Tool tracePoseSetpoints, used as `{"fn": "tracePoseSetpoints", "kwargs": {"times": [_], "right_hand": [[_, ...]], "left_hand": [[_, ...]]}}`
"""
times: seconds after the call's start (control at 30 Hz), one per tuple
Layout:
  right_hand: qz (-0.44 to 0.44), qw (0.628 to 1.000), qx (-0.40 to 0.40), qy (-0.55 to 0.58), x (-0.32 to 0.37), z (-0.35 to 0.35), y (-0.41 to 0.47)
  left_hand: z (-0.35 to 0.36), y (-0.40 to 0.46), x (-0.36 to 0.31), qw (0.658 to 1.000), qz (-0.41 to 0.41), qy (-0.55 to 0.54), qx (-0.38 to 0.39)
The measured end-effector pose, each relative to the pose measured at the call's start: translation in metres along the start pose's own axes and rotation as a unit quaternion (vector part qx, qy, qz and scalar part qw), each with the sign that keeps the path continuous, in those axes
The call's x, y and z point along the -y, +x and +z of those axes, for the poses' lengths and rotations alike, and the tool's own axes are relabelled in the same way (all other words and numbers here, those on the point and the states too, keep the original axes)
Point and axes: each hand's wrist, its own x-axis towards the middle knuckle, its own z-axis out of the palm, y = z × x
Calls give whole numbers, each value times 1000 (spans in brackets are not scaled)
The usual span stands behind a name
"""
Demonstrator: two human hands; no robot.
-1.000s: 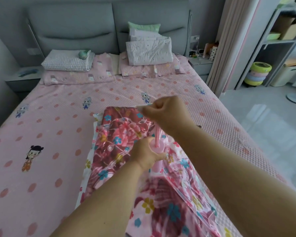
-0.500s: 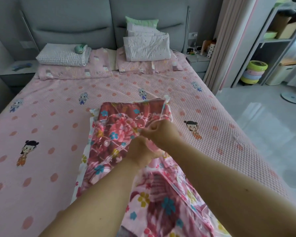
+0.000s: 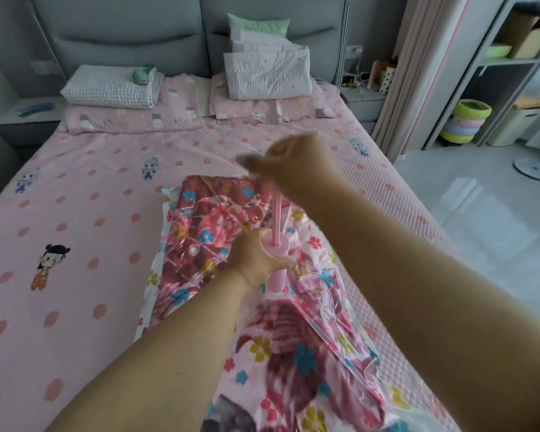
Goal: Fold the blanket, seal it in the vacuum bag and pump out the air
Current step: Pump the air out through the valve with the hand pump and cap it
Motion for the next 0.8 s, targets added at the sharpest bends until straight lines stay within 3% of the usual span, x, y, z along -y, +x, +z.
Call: {"fn": "tracePoseSetpoints", "kwargs": {"times": [0.03, 0.1, 0.2, 0.23, 0.37, 0.43, 0.6, 0.73, 0.8], "right_hand": [[-24, 998, -33, 47, 5, -6, 6], [-10, 1000, -25, 14, -7, -1, -1], [150, 980, 102, -81, -43, 26, -37], [164, 978, 103, -73, -47, 28, -39], [6, 999, -43, 7, -14, 2, -10], [-28, 996, -74, 40, -6, -1, -6], [153, 982, 93, -67, -40, 34, -42], [11, 999, -34, 22, -1, 3, -4], [-30, 998, -48, 38, 8, -1, 3]], "left_hand": [[0, 1, -1, 1000, 2, 3, 4], [0, 1, -3, 1000, 9, 10, 6], [5, -3, -1, 999, 27, 39, 16], [6, -3, 0, 999, 27, 40, 16], [2, 0, -1, 1000, 10, 6, 4], [2, 1, -3, 1000, 7, 5, 7], [5, -4, 4, 1000, 19, 18, 7], [-2, -1, 2, 1000, 14, -18, 4], [-2, 1, 1, 1000, 8, -19, 11]]}}
